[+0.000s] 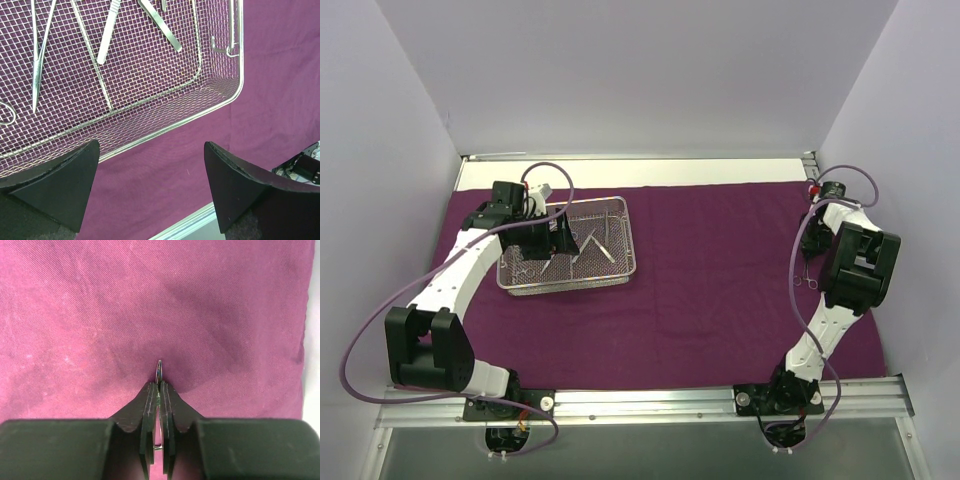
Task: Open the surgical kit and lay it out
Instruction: Place the medical item in the surgical kit, then pick up the medical item from the container.
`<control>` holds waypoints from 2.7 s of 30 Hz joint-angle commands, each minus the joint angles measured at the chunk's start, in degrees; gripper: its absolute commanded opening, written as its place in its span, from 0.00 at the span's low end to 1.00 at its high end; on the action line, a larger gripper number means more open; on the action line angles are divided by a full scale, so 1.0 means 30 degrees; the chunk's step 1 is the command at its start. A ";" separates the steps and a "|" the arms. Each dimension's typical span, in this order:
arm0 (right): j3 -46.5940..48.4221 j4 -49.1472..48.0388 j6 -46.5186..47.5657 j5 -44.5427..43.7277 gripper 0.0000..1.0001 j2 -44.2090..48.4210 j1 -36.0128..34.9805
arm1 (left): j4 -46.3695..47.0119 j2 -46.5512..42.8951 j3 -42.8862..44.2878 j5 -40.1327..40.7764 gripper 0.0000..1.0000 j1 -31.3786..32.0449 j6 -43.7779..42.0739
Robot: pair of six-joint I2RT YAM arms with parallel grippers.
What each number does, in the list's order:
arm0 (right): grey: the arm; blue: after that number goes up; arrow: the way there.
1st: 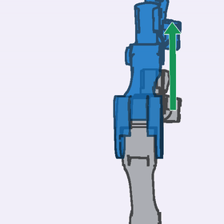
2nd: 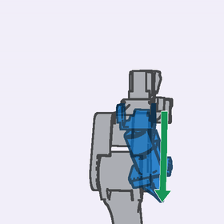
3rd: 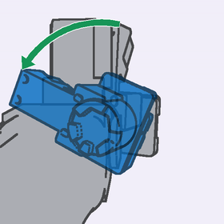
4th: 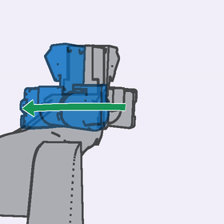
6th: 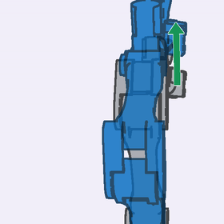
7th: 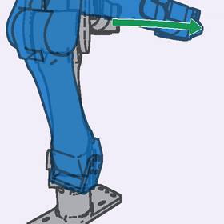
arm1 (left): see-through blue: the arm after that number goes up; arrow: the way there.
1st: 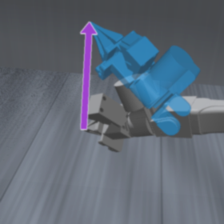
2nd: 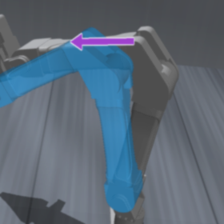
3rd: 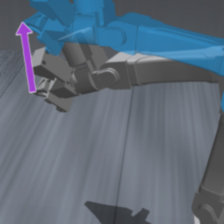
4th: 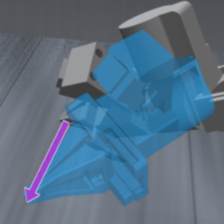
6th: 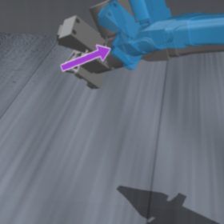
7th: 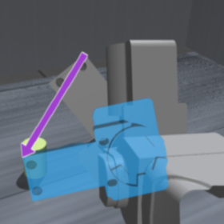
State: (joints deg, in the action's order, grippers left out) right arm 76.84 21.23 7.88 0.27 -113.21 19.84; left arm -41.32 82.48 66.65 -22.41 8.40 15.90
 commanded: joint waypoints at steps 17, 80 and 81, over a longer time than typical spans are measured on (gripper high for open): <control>0.2830 0.2939 -0.4966 -0.4159 0.58 0.2400 -0.2388 | -0.1721 0.2999 0.2913 0.2664 0.94 -0.0809 -0.0377; 0.1399 0.0834 -0.9012 0.4302 0.63 0.8293 -1.1533 | -0.7553 1.5634 1.5867 0.8526 0.02 -0.0838 -0.3310; 0.1399 0.0774 -0.9013 0.4361 0.63 0.8322 -1.1534 | -0.7729 1.5430 1.5984 0.8236 0.02 -0.0867 -0.3163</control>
State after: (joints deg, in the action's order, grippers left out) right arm 80.97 24.32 -18.39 13.76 -90.19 -14.39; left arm -61.12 133.25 114.26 3.44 7.05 3.92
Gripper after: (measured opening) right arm 0.626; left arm 0.064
